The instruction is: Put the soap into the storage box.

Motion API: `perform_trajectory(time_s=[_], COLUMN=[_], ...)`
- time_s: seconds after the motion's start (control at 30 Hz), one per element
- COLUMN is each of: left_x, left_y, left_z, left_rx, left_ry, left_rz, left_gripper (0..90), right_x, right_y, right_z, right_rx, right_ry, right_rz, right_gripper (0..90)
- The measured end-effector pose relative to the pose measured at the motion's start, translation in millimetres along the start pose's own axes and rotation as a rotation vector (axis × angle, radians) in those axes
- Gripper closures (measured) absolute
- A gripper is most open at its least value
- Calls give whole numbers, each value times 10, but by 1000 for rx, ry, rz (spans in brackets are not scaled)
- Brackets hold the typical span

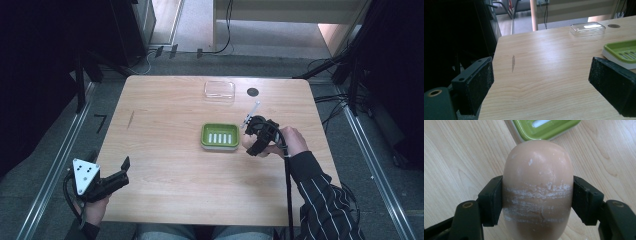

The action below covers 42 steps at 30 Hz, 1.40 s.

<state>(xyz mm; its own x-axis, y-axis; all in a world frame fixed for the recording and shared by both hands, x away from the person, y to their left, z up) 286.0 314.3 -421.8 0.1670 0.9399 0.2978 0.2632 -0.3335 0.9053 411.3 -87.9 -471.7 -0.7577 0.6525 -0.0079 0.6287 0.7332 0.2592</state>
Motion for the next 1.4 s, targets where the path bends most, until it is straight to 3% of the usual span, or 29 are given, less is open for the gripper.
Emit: perform_trajectory(time_s=[0.9, 1.4], left_x=[-14, -8], left_y=[0, -16], left_z=[21, 11], left_rx=[5, 5], left_ry=[-8, -12], left_rz=[3, 2], left_gripper=[64, 64], right_x=[103, 124], right_y=[351, 521], right_z=[-42, -12], right_rx=[-19, -19], right_ry=[8, 4], right_rz=[-127, -167], right_gripper=[339, 339])
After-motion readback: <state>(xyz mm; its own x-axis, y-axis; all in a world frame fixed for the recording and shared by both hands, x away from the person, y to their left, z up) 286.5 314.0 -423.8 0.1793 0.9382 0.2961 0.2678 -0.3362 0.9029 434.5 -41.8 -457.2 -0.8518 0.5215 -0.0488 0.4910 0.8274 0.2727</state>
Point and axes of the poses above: each handheld gripper's, and its own axes: z roughly forward along the jaws, y roughly out of its top, x roughly to its left, the point moved 8 cm from there along z, roughly forward along the jaws, and after that the axes turned 10 degrees about z, right-handed, at the moved point
